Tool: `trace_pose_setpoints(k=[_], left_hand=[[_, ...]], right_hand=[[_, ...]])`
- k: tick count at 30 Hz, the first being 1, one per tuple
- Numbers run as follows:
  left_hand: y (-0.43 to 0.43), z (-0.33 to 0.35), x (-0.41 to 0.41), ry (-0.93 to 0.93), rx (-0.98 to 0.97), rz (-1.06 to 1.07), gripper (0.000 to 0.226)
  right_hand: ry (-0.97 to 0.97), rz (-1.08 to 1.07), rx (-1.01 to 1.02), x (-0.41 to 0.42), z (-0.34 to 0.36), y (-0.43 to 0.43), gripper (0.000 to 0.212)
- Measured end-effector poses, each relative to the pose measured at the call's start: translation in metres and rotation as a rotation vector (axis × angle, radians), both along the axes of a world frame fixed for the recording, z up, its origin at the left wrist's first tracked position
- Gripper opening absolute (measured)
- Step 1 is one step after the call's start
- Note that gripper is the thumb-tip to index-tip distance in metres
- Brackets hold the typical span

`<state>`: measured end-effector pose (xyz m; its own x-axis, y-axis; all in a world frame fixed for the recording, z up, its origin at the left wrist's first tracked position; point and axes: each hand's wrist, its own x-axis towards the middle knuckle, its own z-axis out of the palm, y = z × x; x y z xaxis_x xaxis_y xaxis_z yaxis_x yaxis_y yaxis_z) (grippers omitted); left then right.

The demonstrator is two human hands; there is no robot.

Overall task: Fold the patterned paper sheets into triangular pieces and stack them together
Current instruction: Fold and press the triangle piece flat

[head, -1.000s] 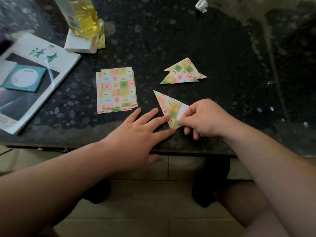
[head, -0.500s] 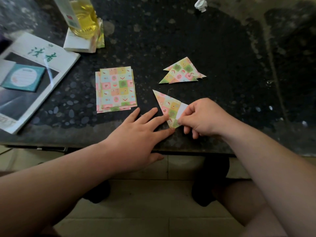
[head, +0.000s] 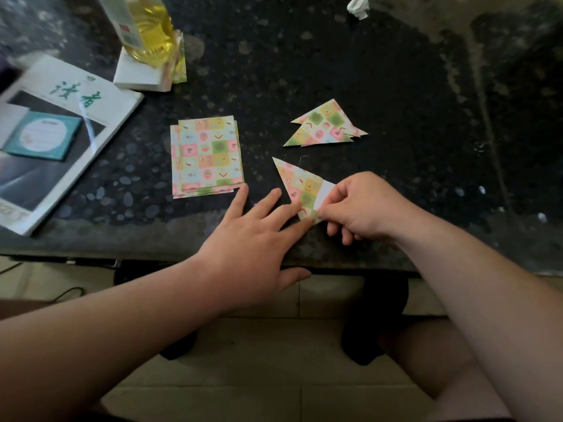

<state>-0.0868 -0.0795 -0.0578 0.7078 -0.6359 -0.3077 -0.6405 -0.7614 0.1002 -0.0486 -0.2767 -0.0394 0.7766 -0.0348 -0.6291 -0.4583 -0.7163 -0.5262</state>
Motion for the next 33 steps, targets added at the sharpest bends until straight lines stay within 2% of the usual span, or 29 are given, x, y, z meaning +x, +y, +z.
trace_pose_setpoints(k=[10, 20, 33], left_hand=[[-0.006, 0.001, -0.001, 0.001, 0.086, -0.031, 0.085], [0.002, 0.003, 0.002, 0.055, 0.037, -0.037, 0.084], [-0.001, -0.001, 0.003, -0.009, -0.018, -0.013, 0.087]], right_hand=[[0.002, -0.002, -0.007, 0.0, 0.002, 0.001, 0.01], [-0.006, 0.002, 0.014, 0.0, 0.0, -0.001, 0.01], [-0.022, 0.01, -0.017, 0.0, -0.002, 0.001, 0.013]])
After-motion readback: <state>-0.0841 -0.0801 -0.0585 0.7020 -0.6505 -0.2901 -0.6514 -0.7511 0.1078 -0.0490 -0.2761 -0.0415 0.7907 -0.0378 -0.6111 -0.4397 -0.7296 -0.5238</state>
